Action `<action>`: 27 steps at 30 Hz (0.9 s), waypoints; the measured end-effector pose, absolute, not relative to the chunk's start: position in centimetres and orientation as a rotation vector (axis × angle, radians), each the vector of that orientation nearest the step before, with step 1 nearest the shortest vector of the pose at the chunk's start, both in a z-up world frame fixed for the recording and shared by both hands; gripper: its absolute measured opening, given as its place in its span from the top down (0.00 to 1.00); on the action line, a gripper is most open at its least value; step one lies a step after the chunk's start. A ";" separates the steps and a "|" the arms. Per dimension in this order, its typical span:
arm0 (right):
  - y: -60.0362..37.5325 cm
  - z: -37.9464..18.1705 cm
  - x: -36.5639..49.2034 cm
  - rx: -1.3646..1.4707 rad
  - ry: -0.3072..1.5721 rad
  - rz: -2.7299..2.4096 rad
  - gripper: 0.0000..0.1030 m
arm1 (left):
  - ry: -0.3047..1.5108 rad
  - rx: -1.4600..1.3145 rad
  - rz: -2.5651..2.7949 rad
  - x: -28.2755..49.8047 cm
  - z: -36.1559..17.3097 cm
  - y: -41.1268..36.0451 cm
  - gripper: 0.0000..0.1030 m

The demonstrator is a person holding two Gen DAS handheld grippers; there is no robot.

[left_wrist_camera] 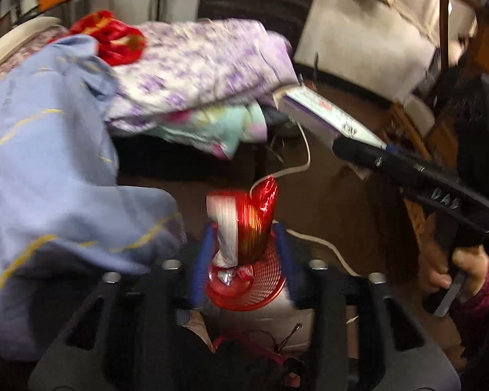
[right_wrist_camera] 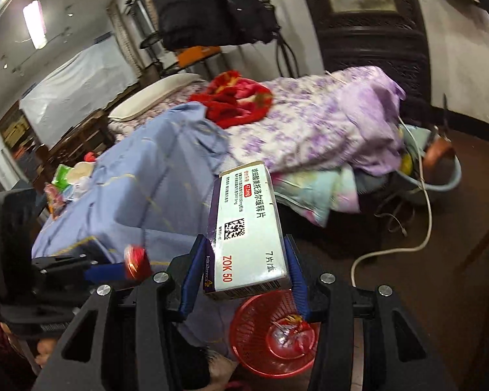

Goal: Collect trash
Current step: 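Carry the medicine box and red packet to the wastebasket and release both, then move both tools back over the bed toward the remaining trash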

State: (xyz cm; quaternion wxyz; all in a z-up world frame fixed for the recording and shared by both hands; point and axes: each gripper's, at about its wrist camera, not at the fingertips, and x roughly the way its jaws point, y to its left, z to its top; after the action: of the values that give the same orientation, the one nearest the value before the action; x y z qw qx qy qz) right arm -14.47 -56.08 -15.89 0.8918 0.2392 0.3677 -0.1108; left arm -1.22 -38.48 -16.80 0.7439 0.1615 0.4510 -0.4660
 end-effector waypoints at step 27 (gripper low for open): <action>-56.1 -21.2 -14.3 0.616 0.878 -0.246 0.30 | 0.912 0.202 -0.836 0.8 -17.0 -35.1 0.12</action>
State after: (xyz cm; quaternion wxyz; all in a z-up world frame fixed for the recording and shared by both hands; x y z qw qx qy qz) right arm -14.33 -56.11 -21.16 0.8524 0.2927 0.4173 -0.1168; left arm 0.81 -35.09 -16.97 0.8099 0.0946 0.4267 -0.3912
